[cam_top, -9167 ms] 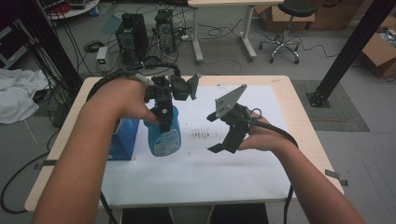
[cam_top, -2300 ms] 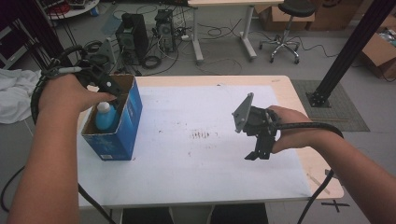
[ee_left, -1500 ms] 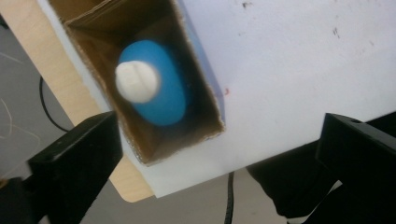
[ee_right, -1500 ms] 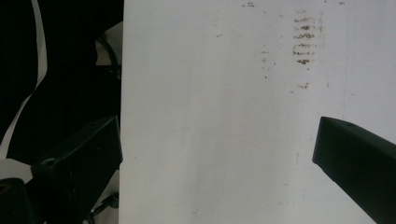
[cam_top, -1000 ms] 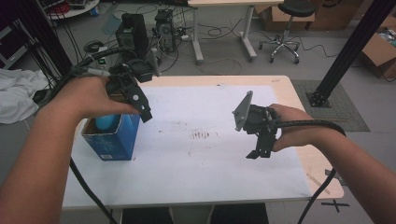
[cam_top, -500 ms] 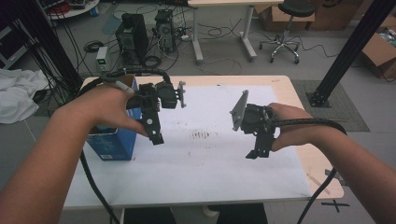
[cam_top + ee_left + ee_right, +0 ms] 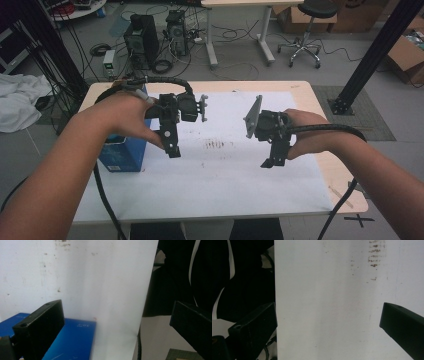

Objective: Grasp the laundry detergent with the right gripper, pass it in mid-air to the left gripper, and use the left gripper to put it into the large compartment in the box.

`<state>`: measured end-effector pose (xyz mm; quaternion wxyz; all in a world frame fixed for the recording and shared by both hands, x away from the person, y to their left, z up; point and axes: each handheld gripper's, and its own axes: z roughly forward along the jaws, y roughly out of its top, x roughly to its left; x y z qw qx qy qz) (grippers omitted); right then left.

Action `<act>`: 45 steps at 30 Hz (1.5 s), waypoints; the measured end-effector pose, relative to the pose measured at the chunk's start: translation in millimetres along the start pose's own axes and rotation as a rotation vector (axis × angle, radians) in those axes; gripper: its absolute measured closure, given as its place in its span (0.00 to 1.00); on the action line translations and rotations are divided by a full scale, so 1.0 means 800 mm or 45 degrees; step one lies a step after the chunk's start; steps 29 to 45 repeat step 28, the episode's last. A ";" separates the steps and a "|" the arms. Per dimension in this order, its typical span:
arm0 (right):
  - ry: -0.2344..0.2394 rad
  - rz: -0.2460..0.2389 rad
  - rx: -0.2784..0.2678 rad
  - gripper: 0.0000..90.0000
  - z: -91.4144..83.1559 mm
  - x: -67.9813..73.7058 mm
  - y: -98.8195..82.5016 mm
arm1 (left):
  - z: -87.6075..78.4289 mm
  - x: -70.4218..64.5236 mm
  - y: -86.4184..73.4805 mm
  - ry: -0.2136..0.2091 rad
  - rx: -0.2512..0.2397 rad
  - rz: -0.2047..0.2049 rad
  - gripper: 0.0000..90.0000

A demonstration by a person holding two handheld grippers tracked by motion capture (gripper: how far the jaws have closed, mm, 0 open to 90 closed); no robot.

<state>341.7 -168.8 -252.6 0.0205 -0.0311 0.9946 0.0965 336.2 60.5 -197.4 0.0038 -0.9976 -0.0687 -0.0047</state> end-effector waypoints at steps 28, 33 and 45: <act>-0.011 0.001 -0.008 0.01 -0.003 -0.003 0.002 | 0.000 -0.005 0.013 0.007 -0.017 0.061 0.00; -0.011 0.001 -0.008 0.01 -0.003 -0.003 0.002 | 0.000 -0.005 0.013 0.007 -0.017 0.061 0.00; -0.011 0.001 -0.008 0.01 -0.003 -0.003 0.002 | 0.000 -0.005 0.013 0.007 -0.017 0.061 0.00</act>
